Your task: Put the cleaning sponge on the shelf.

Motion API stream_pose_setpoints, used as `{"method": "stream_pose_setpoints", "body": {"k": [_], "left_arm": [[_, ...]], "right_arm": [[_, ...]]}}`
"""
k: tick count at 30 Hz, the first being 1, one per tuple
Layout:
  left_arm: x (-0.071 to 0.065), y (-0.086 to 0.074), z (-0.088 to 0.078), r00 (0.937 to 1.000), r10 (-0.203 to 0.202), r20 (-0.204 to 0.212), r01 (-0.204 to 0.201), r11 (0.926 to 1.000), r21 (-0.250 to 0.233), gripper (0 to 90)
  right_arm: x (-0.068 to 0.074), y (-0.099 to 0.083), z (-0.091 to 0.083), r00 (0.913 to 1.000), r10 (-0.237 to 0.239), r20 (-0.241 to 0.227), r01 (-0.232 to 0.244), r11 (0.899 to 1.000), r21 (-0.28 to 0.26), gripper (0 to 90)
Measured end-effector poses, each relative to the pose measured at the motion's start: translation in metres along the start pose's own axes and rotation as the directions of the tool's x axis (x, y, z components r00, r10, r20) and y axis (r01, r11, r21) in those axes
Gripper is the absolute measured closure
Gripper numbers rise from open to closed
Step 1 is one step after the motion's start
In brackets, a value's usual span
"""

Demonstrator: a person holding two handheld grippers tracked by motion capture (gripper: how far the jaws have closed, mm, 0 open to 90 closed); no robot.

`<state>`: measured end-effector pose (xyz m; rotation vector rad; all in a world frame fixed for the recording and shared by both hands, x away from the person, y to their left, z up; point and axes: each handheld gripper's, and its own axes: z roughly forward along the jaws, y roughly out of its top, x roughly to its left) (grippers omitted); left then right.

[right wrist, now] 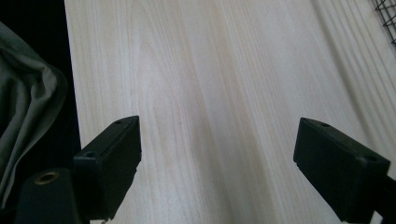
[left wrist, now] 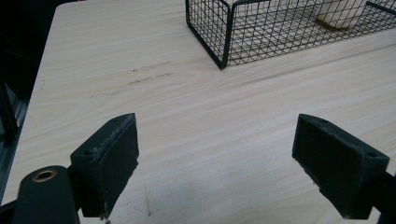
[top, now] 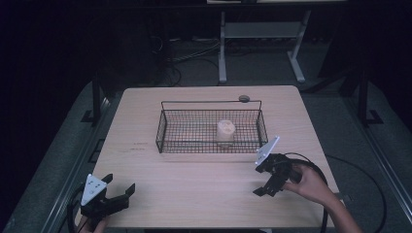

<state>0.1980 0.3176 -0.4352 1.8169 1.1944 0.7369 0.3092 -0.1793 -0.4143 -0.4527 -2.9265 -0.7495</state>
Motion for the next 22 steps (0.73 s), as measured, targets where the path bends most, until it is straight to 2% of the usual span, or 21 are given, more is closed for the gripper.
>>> {"method": "stream_pose_setpoints", "body": {"k": [8, 16, 22], "left_arm": [[0.0, 0.0, 0.0, 1.0, 0.002, -0.001, -0.002, 1.0, 0.002, 13.8], [0.001, 0.0, 0.0, 1.0, -0.001, 0.0, 0.001, 1.0, 0.001, 13.8], [0.0, 0.001, 0.001, 1.0, 0.004, 0.003, -0.004, 1.0, 0.003, 13.8]], "right_arm": [[0.002, -0.008, 0.0, 1.0, 0.004, 0.004, -0.004, 1.0, -0.004, 14.6], [0.006, -0.017, 0.001, 0.9996, 0.028, -0.005, -0.028, 1.0, -0.008, 14.6], [0.009, -0.023, -0.001, 0.9993, 0.035, 0.014, -0.035, 0.999, -0.042, 14.6]]}}
